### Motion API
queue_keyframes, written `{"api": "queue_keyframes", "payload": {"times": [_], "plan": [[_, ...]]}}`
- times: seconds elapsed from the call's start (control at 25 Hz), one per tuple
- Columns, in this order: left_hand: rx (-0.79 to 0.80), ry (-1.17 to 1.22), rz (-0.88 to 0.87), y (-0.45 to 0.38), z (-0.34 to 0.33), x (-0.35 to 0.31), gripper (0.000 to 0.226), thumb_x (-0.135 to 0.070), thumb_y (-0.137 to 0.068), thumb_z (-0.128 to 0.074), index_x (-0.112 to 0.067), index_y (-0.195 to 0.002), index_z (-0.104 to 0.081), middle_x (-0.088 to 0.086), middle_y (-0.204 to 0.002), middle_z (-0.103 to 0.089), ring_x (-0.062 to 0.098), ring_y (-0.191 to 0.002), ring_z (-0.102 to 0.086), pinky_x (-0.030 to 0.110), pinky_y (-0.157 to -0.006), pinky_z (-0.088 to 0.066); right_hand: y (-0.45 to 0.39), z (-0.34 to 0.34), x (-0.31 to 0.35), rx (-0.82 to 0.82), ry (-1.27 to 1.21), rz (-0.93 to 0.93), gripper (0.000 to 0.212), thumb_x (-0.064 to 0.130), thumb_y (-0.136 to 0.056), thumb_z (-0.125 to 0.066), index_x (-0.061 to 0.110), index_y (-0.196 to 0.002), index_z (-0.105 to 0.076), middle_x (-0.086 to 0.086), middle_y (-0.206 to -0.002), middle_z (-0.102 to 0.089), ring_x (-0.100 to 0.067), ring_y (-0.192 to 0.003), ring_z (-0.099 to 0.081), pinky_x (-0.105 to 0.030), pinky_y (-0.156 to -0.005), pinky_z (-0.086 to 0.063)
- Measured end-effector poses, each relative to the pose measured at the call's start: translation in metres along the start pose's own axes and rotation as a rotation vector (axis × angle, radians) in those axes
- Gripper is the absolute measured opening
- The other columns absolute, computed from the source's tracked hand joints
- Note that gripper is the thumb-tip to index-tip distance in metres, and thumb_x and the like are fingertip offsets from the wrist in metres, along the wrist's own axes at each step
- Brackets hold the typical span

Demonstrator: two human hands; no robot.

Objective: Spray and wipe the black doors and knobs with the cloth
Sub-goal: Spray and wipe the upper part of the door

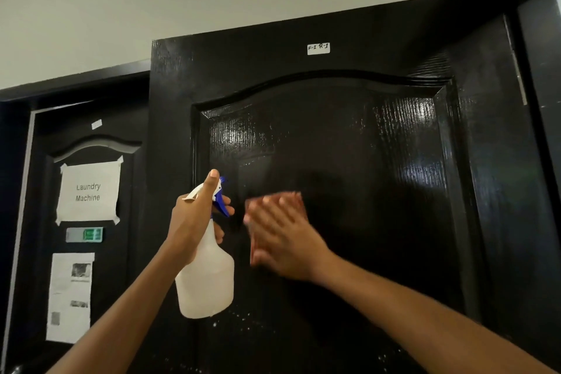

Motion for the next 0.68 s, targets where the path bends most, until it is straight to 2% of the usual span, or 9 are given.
{"api": "queue_keyframes", "payload": {"times": [0.12, 0.16, 0.2, 0.28, 0.4, 0.48, 0.56, 0.64, 0.68], "plan": [[0.007, 0.006, 0.018, 0.008, 0.011, 0.012, 0.066, -0.065, -0.092, -0.044, -0.004, -0.098, -0.069, 0.015, -0.088, -0.075, 0.016, -0.045, -0.059, 0.028, -0.045, -0.050, 0.068, -0.038, 0.079, 0.230, 0.129, 0.570, 0.073, 0.062, -0.107, -0.026, 0.023, -0.166, -0.009, -0.004, -0.174, 0.005, -0.029, -0.158, 0.017, -0.050, -0.126, 0.017], [0.013, 0.001, 0.026, 0.010, 0.013, 0.015, 0.067, -0.065, -0.092, -0.044, -0.003, -0.099, -0.069, 0.016, -0.089, -0.075, 0.016, -0.045, -0.060, 0.029, -0.046, -0.050, 0.069, -0.039, 0.079, 0.264, 0.135, 0.636, 0.072, 0.062, -0.107, -0.027, 0.025, -0.166, -0.008, -0.002, -0.174, 0.005, -0.027, -0.158, 0.018, -0.048, -0.123, 0.024], [0.013, -0.003, 0.034, 0.012, 0.015, 0.017, 0.067, -0.065, -0.092, -0.044, -0.003, -0.098, -0.069, 0.016, -0.089, -0.075, 0.018, -0.045, -0.059, 0.029, -0.047, -0.051, 0.059, -0.035, 0.068, 0.257, 0.128, 0.626, 0.072, 0.063, -0.107, -0.027, 0.026, -0.166, -0.007, -0.001, -0.173, 0.006, -0.026, -0.158, 0.019, -0.047, -0.121, 0.027], [0.010, -0.004, 0.050, 0.012, 0.020, 0.016, 0.069, -0.066, -0.092, -0.043, -0.003, -0.096, -0.069, 0.015, -0.087, -0.075, 0.022, -0.048, -0.059, 0.029, -0.048, -0.052, 0.014, -0.013, 0.025, 0.169, 0.095, 0.392, 0.074, 0.066, -0.104, -0.027, 0.029, -0.166, -0.010, 0.000, -0.173, 0.005, -0.026, -0.159, 0.013, -0.048, -0.124, 0.020], [-0.032, -0.010, 0.047, 0.007, 0.028, 0.011, 0.064, -0.063, -0.095, -0.042, -0.005, -0.098, -0.069, 0.015, -0.089, -0.075, 0.029, -0.065, -0.065, 0.024, -0.046, -0.052, -0.065, 0.040, -0.071, -0.072, 0.031, -0.094, 0.077, 0.069, -0.101, -0.032, 0.029, -0.165, -0.019, -0.002, -0.173, -0.010, -0.030, -0.160, -0.005, -0.052, -0.128, -0.008], [-0.034, -0.007, 0.038, 0.005, 0.036, 0.011, 0.063, -0.063, -0.095, -0.043, -0.005, -0.099, -0.069, 0.015, -0.090, -0.075, 0.027, -0.063, -0.065, 0.027, -0.049, -0.052, -0.097, 0.068, -0.120, -0.155, 0.014, -0.357, 0.078, 0.069, -0.102, -0.025, 0.027, -0.166, -0.013, -0.004, -0.173, -0.005, -0.032, -0.160, -0.004, -0.052, -0.129, -0.007], [-0.045, -0.021, 0.038, 0.004, 0.045, 0.013, 0.065, -0.064, -0.094, -0.043, -0.005, -0.099, -0.069, 0.015, -0.089, -0.075, 0.021, -0.056, -0.063, 0.031, -0.054, -0.052, -0.118, 0.075, -0.129, -0.250, -0.015, -0.584, 0.078, 0.066, -0.103, -0.017, 0.023, -0.167, -0.006, -0.008, -0.173, 0.002, -0.034, -0.160, 0.000, -0.052, -0.129, -0.001], [-0.060, -0.039, 0.045, 0.004, 0.055, 0.018, 0.066, -0.066, -0.092, -0.042, -0.006, -0.099, -0.069, 0.014, -0.088, -0.075, 0.022, -0.057, -0.063, 0.032, -0.056, -0.053, -0.125, 0.066, -0.103, -0.273, -0.013, -0.625, 0.079, 0.065, -0.103, -0.014, 0.019, -0.167, -0.004, -0.012, -0.173, 0.003, -0.036, -0.159, 0.002, -0.053, -0.129, 0.000], [-0.057, -0.043, 0.049, 0.005, 0.060, 0.020, 0.066, -0.066, -0.092, -0.042, -0.006, -0.099, -0.069, 0.014, -0.087, -0.075, 0.023, -0.056, -0.062, 0.032, -0.055, -0.053, -0.124, 0.057, -0.082, -0.249, -0.006, -0.545, 0.079, 0.065, -0.104, -0.015, 0.019, -0.167, -0.004, -0.012, -0.173, 0.003, -0.036, -0.159, 0.003, -0.053, -0.128, 0.000]]}}
Point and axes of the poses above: each hand's wrist, its own y-axis away from the middle knuckle, its own z-axis out of the back of the hand, x = y × z, the point moved 2 cm from there along -y, towards the middle knuckle
